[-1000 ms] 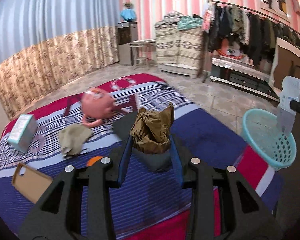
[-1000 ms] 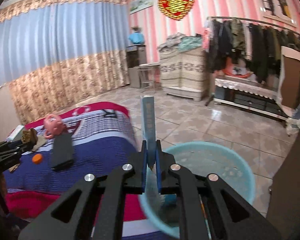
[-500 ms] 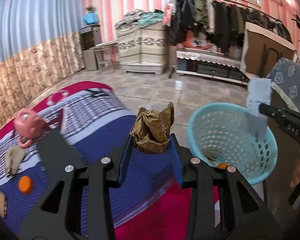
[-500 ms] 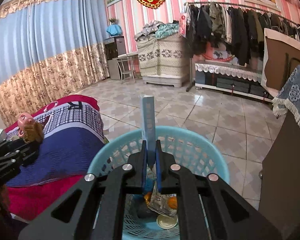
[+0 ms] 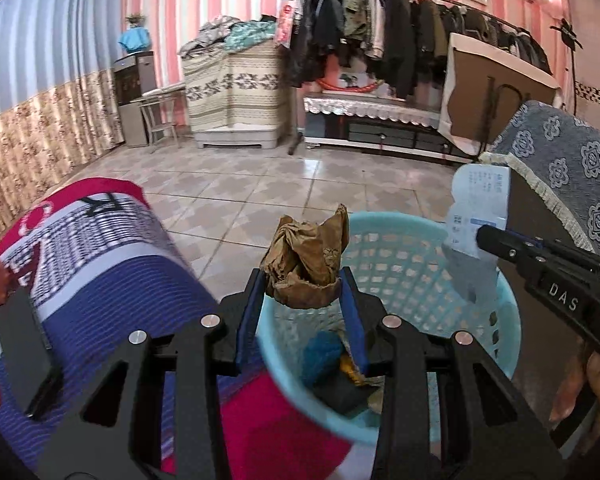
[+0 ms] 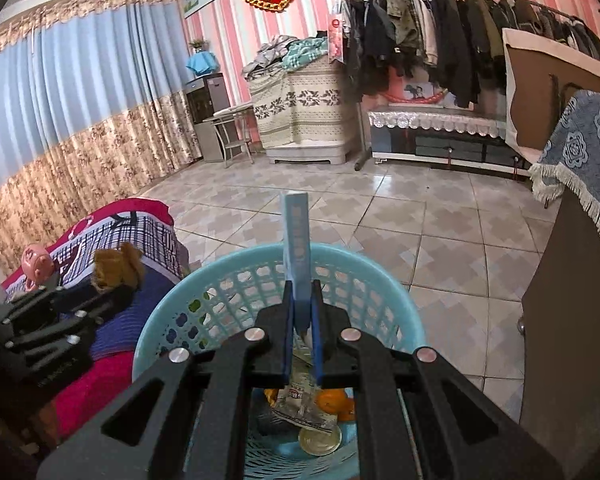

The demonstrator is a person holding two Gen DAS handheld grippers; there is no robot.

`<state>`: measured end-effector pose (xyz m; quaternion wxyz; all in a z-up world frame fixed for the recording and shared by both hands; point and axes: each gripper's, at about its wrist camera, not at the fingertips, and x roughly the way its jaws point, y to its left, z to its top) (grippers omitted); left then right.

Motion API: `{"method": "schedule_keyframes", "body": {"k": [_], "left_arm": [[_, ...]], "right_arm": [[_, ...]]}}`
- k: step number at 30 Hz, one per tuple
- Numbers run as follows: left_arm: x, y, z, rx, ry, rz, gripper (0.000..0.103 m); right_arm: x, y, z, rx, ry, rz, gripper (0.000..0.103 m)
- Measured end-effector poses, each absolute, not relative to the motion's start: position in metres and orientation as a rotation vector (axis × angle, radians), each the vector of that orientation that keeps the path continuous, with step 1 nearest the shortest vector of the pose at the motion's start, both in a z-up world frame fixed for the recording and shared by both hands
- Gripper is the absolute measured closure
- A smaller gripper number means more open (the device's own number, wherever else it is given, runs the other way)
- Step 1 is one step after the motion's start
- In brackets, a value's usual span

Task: Collect trash
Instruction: 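Open the left tool then the right tool to drop items in basket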

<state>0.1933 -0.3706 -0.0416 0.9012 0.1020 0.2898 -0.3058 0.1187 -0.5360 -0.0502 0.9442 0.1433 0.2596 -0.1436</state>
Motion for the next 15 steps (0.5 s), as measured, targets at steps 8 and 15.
{"method": "schedule_keyframes", "body": {"k": [8, 15], "left_arm": [[0.204, -0.375, -0.047, 0.239, 0.612, -0.590, 0.031], [0.215, -0.342, -0.041, 0.199, 0.592, -0.483, 0.010]], "right_arm": [[0.123, -0.530, -0.055, 0.287, 0.541, -0.277, 0.095], [0.126, -0.528, -0.054, 0.279, 0.542, -0.273, 0.095]]}}
